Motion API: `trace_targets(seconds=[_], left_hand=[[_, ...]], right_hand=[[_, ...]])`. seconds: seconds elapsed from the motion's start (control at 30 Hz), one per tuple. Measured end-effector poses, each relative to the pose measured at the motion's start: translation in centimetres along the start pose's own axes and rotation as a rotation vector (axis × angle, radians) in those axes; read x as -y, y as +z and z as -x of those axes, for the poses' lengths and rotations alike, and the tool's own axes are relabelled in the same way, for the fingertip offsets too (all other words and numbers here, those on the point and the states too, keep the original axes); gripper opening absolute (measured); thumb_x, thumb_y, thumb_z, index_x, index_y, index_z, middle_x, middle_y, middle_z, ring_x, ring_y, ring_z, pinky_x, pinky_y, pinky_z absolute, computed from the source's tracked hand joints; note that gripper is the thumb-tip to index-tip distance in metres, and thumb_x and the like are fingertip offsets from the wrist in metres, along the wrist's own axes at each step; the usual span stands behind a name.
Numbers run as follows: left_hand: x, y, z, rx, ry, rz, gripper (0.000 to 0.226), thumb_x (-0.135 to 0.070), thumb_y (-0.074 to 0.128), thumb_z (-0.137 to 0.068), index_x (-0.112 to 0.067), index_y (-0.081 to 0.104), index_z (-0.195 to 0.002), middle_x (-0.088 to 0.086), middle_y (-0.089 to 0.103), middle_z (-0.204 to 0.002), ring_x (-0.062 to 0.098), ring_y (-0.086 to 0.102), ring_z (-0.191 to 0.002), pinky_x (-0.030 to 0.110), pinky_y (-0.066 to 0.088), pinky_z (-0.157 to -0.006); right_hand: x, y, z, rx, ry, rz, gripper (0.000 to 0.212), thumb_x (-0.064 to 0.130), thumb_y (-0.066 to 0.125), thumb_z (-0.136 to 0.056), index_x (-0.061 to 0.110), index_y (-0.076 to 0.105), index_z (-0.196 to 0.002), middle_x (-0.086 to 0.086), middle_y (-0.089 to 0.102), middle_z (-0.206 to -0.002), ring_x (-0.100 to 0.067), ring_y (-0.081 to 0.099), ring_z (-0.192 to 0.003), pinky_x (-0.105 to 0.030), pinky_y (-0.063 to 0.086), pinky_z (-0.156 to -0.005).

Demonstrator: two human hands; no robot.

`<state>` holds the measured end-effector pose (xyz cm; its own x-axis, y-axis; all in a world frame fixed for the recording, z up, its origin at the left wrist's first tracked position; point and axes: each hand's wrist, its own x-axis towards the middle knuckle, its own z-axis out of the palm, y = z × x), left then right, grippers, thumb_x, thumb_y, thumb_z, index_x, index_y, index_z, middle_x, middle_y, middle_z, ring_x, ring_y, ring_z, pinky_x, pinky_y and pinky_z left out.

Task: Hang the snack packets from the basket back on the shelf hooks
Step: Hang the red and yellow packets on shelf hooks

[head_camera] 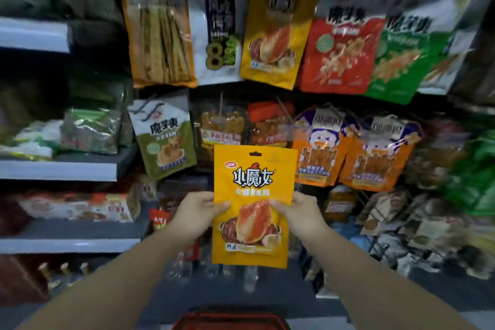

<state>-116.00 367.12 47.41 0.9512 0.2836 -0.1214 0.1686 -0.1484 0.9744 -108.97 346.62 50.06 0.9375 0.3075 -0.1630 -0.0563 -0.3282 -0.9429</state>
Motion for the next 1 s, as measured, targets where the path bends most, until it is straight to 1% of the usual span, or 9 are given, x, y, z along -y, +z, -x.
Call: trace_targets(seconds=[0.13,0.23,0.37,0.5,0.57,0.7,0.83,0.93,1.0], left_hand=[[-7.2,-1.1,-0.1,0.030,0.096,-0.033,0.011,-0.018,0.066,-0.089,-0.012,0.073,-0.094,0.001,0.077,-0.086,0.018,0.074,-0.078,0.025,0.057,-0.064],[-11.8,-1.6,0.3,0.044,0.167,-0.083,0.011,-0.018,0.065,-0.090,-0.012,0.073,-0.094,0.003,0.077,-0.087,0.018,0.074,-0.080,0.027,0.059,-0.067],[-16.9,-2.4,0.5,0.052,0.228,-0.086,0.014,-0.019,0.062,-0.092,-0.009,0.072,-0.093,0.010,0.076,-0.090,0.027,0.073,-0.085,0.045,0.059,-0.079],[-21.4,-3.0,1.0,-0.027,0.326,-0.168,0.017,-0.025,0.061,-0.093,-0.012,0.071,-0.093,0.002,0.077,-0.083,0.015,0.073,-0.075,0.028,0.059,-0.062],[-23.0,-3.2,0.9,-0.044,0.351,-0.207,0.017,-0.027,0.060,-0.093,-0.015,0.071,-0.098,0.003,0.076,-0.088,0.019,0.073,-0.080,0.033,0.060,-0.069],[-25.4,-2.7,-0.8,-0.113,0.391,-0.233,0.021,-0.024,0.063,-0.092,-0.015,0.057,-0.110,0.003,0.073,-0.091,0.017,0.072,-0.073,0.031,0.057,-0.060],[-26.8,-1.1,-3.5,-0.165,0.419,-0.247,0.049,-0.018,0.066,-0.089,-0.020,0.037,-0.128,-0.002,0.066,-0.093,0.015,0.068,-0.077,0.030,0.056,-0.059],[-27.4,0.1,-6.0,-0.194,0.485,-0.311,0.066,-0.016,0.068,-0.087,-0.027,0.028,-0.139,-0.004,0.065,-0.100,0.015,0.068,-0.083,0.035,0.059,-0.068],[-27.8,0.7,-7.3,-0.189,0.550,-0.331,0.082,-0.014,0.065,-0.089,-0.039,0.013,-0.147,-0.011,0.060,-0.107,0.013,0.067,-0.090,0.041,0.059,-0.074]], right_hand=[[6.0,-2.7,1.3,-0.055,-0.125,-0.030,0.008,0.018,0.066,-0.089,0.025,0.067,-0.084,0.004,0.072,-0.094,-0.010,0.067,-0.086,-0.026,0.054,-0.076],[9.6,-4.2,2.0,-0.106,-0.158,-0.039,0.003,0.019,0.065,-0.089,0.020,0.068,-0.090,0.001,0.073,-0.096,-0.015,0.069,-0.089,-0.037,0.055,-0.088],[14.1,-5.4,2.6,-0.188,-0.232,-0.018,0.030,0.028,0.062,-0.092,0.012,0.065,-0.117,-0.006,0.067,-0.120,-0.026,0.060,-0.114,-0.048,0.046,-0.101],[18.0,-6.6,3.0,-0.250,-0.312,0.012,0.024,0.028,0.059,-0.094,0.011,0.067,-0.108,-0.008,0.070,-0.108,-0.029,0.065,-0.102,-0.049,0.050,-0.094],[19.1,-7.0,2.8,-0.271,-0.343,0.010,0.021,0.028,0.060,-0.093,0.010,0.067,-0.101,-0.009,0.071,-0.103,-0.031,0.065,-0.099,-0.051,0.051,-0.092],[21.0,-7.7,1.6,-0.312,-0.348,-0.056,0.034,0.026,0.059,-0.094,0.009,0.058,-0.123,-0.016,0.063,-0.120,-0.034,0.058,-0.113,-0.051,0.045,-0.101],[21.7,-9.0,-2.0,-0.366,-0.383,-0.052,0.010,0.020,0.062,-0.092,0.016,0.057,-0.099,-0.006,0.065,-0.090,-0.028,0.065,-0.089,-0.046,0.053,-0.088],[22.0,-10.0,-5.0,-0.406,-0.416,0.007,0.027,0.019,0.062,-0.092,0.017,0.051,-0.117,-0.003,0.065,-0.107,-0.022,0.062,-0.089,-0.037,0.052,-0.080],[22.4,-10.6,-6.6,-0.405,-0.473,0.105,0.044,0.020,0.057,-0.095,0.020,0.040,-0.134,0.000,0.062,-0.098,-0.014,0.056,-0.070,-0.032,0.048,-0.066]])
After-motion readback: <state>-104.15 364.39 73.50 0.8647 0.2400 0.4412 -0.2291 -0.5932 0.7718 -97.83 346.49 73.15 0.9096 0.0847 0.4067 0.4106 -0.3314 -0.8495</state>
